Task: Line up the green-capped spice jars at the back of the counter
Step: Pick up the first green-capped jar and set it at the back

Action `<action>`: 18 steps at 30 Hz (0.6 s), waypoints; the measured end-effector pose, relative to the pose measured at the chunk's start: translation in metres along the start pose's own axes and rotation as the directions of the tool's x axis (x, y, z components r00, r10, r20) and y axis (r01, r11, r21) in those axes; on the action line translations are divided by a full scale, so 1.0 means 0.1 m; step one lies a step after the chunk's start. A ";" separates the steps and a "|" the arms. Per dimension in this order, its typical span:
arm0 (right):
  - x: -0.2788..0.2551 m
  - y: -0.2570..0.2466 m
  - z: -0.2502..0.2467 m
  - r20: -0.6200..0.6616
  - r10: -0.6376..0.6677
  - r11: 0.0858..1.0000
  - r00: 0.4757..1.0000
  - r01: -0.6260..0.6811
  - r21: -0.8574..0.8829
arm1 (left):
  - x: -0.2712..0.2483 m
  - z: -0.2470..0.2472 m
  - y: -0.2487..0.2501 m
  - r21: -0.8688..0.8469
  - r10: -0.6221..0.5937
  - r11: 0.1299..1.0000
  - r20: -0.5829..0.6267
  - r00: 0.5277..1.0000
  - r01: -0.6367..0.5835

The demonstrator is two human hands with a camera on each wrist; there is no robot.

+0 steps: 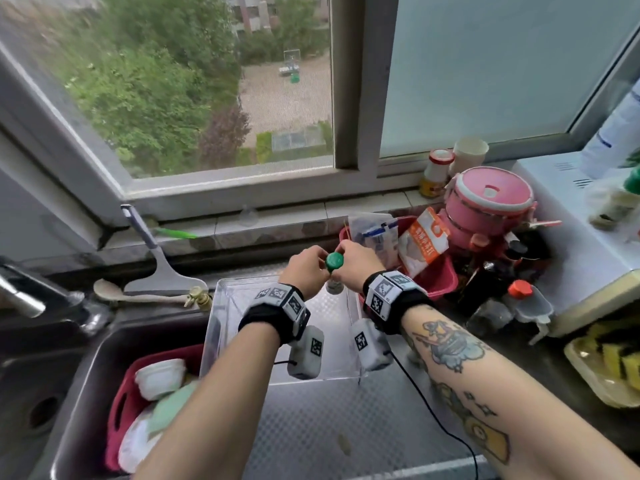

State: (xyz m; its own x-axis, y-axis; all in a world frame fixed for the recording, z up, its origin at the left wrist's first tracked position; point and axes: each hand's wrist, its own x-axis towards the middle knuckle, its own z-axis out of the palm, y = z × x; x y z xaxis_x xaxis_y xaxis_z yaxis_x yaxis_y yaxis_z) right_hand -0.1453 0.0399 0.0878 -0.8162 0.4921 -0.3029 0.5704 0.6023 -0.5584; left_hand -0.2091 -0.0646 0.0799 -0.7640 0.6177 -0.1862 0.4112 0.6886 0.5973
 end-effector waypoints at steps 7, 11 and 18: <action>0.07 0.05 0.02 -0.023 -0.001 0.999 1.000 0.002 0.039 | 0.10 0.07 -0.05 -0.051 -0.017 0.999 -0.035 0.999 0.015; 0.06 0.09 0.06 -0.019 -0.007 0.998 1.000 0.008 0.056 | 0.10 0.08 -0.09 -0.044 -0.029 0.999 -0.011 1.000 0.029; -0.01 0.14 0.04 -0.004 0.030 0.995 1.000 -0.030 0.095 | 0.01 0.05 -0.14 -0.072 -0.066 0.995 0.018 0.998 0.067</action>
State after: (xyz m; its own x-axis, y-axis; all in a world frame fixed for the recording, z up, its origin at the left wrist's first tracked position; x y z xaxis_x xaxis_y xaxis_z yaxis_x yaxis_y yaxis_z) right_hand -0.1374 0.0452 0.0769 -0.7982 0.5126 -0.3164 0.5829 0.5248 -0.6203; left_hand -0.2135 -0.0718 0.0676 -0.7802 0.5779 -0.2394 0.3221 0.6992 0.6382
